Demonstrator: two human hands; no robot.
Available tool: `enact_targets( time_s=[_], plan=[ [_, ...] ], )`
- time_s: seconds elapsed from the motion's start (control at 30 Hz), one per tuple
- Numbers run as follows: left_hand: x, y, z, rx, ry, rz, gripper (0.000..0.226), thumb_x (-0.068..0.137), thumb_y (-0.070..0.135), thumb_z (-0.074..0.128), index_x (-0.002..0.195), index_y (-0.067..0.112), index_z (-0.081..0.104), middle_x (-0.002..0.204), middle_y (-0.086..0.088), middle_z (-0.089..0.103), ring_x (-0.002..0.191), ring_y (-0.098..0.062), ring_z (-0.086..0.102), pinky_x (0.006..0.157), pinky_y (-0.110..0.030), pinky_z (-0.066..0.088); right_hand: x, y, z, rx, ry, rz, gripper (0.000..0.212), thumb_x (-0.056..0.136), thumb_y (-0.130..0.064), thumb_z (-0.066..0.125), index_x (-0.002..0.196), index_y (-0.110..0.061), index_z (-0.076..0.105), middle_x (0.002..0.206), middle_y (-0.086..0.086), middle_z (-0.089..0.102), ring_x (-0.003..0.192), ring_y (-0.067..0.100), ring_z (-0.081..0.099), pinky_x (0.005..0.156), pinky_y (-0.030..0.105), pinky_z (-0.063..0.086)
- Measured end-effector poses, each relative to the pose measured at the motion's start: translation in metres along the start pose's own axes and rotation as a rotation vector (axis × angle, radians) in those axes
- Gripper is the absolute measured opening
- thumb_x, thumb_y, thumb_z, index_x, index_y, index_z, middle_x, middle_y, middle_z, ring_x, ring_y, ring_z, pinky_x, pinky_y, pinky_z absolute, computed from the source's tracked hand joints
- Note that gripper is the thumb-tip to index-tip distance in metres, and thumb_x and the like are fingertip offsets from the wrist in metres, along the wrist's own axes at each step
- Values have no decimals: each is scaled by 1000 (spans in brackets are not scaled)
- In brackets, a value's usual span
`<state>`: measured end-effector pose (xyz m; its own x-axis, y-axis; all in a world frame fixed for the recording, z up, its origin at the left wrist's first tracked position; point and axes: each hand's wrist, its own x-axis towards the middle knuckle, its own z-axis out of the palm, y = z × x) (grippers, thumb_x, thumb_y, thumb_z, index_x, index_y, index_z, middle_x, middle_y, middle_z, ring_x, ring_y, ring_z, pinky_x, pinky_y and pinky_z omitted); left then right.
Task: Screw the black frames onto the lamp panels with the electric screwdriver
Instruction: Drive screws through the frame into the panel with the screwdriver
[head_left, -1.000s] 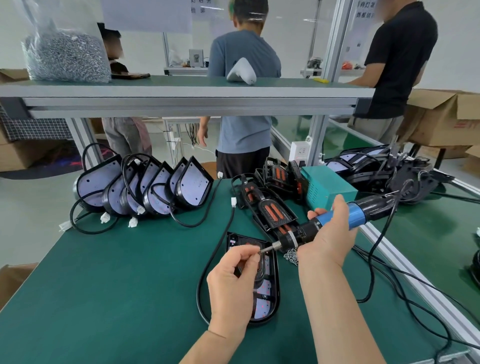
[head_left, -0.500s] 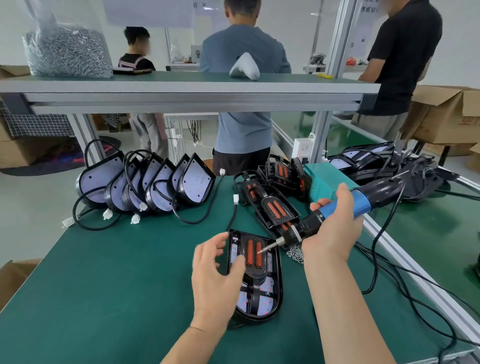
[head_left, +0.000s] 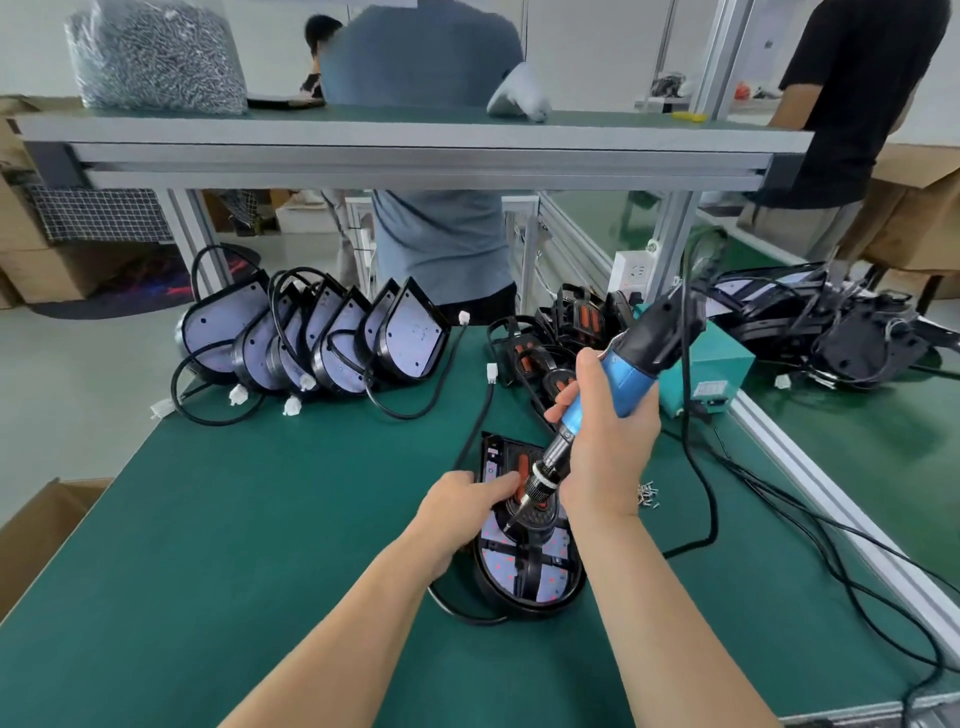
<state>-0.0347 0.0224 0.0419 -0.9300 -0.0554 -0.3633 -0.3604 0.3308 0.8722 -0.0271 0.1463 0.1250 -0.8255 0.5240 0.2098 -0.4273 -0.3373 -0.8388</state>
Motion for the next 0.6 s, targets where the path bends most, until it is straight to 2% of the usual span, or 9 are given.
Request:
enact_targets(
  time_s=[0.07,0.17,0.27,0.33,0.37,0.43,0.53,0.6],
  plan=[
    [0,-1,1,-23,3,-2,46,80,54,74,74,14,53,72,1,54,64,-17,47,59,-29,32,-2,4,3,-3,-16,0,22,85,-26,71,96,-14,57,70,11,54,56,21,51,51,23,49],
    [-2,0,1,-81,-30,2,56,74,57,74,79,5,55,81,-13,60,73,-22,50,70,-33,35,-3,8,4,-7,-31,12,26,84,-27,71,98,-11,57,72,14,54,55,19,52,51,23,49],
    [-7,3,1,-60,-23,11,58,65,62,71,78,10,49,80,-8,54,73,-21,46,70,-34,35,-4,11,4,-9,-43,23,28,84,-28,71,99,-9,58,72,13,55,55,20,52,51,23,49],
    [-10,5,0,-61,-30,17,69,56,63,67,84,1,57,87,-15,67,76,-22,54,76,-39,47,-6,13,4,-9,-50,29,29,83,-28,72,100,-10,58,74,14,55,56,20,52,51,22,49],
    [-11,5,0,-66,-28,19,77,53,63,66,91,-5,61,95,-20,72,79,-23,58,84,-44,52,-6,15,4,-6,-55,32,29,83,-29,72,100,-10,58,74,14,55,55,20,52,51,22,49],
    [-11,5,0,-65,-29,19,88,50,63,65,103,-8,63,107,-23,72,84,-26,65,96,-50,51,-8,17,3,-8,-70,33,30,83,-30,73,100,-11,57,73,13,56,53,19,52,52,21,49],
    [-12,6,1,-64,-39,26,90,48,63,63,105,-7,64,107,-21,73,101,-37,69,98,-50,50,-11,18,4,-16,-97,26,30,83,-29,72,100,-10,57,72,11,58,53,20,53,53,19,49],
    [-12,6,1,-66,-33,32,89,48,63,61,104,-6,65,103,-20,74,97,-35,70,97,-49,51,-12,18,6,-13,-120,18,33,81,-31,73,100,-10,57,72,8,61,52,21,52,54,20,50]
  ],
)
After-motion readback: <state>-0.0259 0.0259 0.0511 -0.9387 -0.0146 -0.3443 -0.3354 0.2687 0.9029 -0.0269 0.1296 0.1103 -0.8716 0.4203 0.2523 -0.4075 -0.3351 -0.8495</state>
